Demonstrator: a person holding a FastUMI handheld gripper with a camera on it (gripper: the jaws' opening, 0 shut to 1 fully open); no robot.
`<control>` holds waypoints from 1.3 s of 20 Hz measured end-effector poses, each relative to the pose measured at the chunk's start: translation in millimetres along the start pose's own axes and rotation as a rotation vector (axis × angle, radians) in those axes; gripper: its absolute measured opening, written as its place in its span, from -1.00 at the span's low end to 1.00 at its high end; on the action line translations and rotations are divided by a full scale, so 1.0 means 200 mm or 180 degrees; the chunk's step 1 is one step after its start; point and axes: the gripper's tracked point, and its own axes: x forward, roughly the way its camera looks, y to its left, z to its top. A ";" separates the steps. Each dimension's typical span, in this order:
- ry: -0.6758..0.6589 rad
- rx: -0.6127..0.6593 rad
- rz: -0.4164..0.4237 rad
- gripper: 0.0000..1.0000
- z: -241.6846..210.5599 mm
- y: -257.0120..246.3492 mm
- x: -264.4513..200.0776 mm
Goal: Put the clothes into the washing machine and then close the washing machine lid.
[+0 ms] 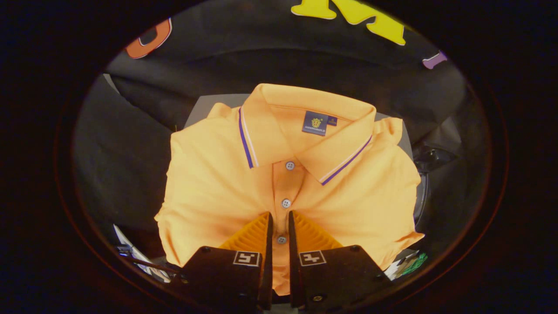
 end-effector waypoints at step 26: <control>-0.0967 0.0542 0.0521 -0.87 0.07 -0.35 -0.56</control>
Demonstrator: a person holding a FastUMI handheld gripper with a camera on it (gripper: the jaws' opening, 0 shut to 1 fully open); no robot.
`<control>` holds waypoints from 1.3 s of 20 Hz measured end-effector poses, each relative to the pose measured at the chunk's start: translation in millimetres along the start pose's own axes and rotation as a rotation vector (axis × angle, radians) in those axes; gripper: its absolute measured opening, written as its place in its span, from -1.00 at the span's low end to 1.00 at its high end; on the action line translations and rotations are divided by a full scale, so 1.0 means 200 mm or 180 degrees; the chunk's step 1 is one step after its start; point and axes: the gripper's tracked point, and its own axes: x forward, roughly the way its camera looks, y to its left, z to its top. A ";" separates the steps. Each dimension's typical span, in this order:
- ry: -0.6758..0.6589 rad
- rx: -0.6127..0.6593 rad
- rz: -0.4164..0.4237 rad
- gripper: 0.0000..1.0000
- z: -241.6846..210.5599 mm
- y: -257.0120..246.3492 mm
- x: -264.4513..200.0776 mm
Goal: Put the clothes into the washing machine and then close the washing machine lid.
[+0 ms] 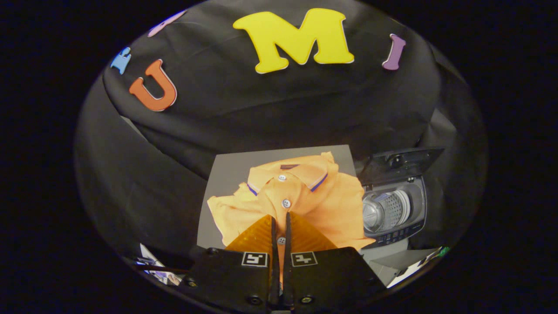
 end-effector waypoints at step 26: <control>-0.0175 0.0390 -0.0155 -0.87 0.19 -1.33 -0.27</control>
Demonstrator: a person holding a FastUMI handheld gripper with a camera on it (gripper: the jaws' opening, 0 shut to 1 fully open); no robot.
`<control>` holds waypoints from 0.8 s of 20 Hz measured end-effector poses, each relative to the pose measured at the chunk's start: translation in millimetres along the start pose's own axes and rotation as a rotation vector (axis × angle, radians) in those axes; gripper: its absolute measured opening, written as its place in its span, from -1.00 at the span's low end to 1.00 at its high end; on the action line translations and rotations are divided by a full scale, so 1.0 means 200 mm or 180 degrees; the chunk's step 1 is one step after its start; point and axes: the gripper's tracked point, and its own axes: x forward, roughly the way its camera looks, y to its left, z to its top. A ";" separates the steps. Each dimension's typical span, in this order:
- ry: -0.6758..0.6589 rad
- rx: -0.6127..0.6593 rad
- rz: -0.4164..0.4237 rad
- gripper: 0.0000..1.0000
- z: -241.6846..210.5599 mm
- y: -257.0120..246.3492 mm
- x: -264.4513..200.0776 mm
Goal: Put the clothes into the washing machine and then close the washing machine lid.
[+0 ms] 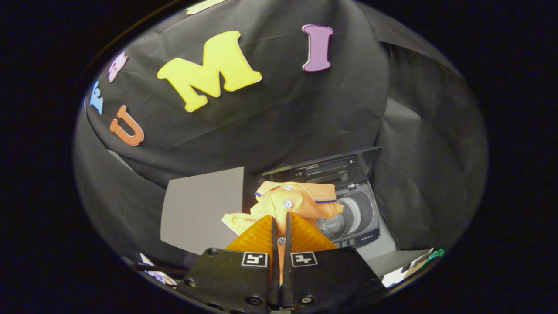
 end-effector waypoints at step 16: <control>0.0092 0.0260 -0.0030 -0.87 -0.01 -0.46 0.23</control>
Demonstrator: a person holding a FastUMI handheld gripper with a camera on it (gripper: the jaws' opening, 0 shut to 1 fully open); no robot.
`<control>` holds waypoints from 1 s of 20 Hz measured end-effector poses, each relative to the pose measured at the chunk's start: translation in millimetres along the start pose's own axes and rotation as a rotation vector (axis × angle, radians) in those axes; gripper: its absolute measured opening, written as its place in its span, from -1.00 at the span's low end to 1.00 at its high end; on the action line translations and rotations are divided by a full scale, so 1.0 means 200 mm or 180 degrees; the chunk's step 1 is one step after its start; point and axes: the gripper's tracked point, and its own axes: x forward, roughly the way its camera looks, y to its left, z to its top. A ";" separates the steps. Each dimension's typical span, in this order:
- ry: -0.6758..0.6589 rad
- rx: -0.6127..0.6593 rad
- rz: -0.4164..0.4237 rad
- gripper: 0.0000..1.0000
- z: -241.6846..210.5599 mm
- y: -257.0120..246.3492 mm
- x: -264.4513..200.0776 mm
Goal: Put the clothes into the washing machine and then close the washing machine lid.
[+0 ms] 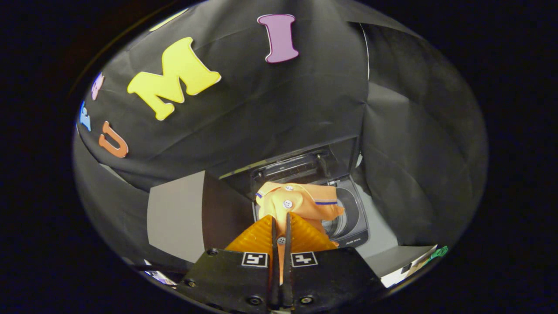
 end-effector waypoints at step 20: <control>0.0292 -0.0110 -0.0228 -0.87 -0.20 -0.29 0.59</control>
